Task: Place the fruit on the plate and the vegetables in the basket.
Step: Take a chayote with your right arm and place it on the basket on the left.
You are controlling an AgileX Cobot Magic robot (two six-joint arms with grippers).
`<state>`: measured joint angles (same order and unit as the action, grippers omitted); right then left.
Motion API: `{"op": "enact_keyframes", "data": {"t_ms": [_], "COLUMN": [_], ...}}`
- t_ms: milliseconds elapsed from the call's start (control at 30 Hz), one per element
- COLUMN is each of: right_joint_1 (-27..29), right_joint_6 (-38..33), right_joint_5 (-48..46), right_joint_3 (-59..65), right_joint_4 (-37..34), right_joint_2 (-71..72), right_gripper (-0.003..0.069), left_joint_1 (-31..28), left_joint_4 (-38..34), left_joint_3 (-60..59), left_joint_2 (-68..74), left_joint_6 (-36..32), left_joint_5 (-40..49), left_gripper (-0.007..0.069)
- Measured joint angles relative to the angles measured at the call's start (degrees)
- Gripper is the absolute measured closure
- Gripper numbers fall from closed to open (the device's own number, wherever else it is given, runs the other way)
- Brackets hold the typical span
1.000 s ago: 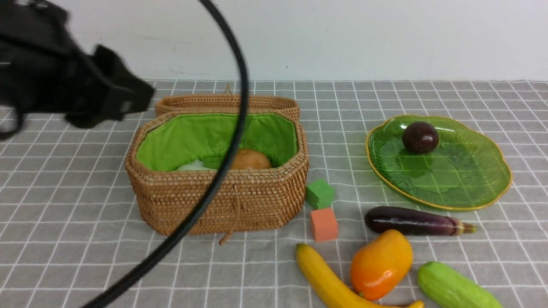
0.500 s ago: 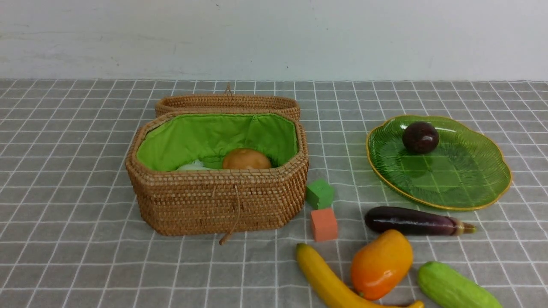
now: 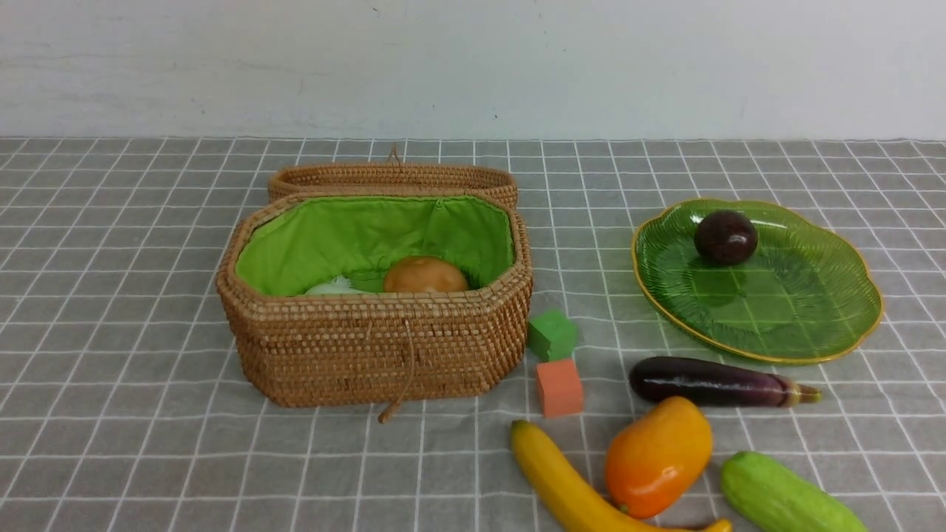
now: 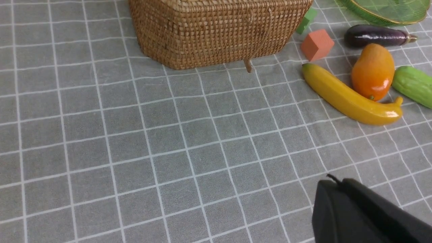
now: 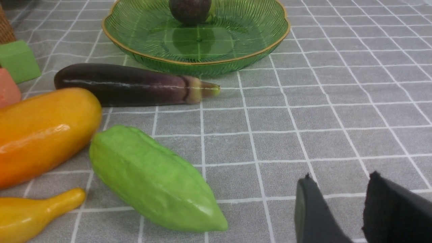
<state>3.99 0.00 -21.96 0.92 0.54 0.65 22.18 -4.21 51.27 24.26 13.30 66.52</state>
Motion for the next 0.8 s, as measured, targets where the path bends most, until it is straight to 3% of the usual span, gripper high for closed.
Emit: {"op": "enact_keyframes", "data": {"t_ms": [700, 800], "right_joint_1": [0.0, 0.0], "right_joint_6": [0.0, 0.0], "right_joint_5": [0.0, 0.0], "right_joint_3": [0.0, 0.0], "right_joint_4": [0.0, 0.0], "right_joint_2": [0.0, 0.0], "right_gripper": [0.0417, 0.0417], "left_joint_1": [0.0, -0.2], "left_joint_4": [0.6, 3.1], "left_joint_3": [-0.6, -2.5], "left_joint_2": [0.0, -0.8], "left_joint_6": [0.0, -0.2], "left_joint_5": [1.2, -2.2], "left_gripper": [0.0638, 0.0638]}}
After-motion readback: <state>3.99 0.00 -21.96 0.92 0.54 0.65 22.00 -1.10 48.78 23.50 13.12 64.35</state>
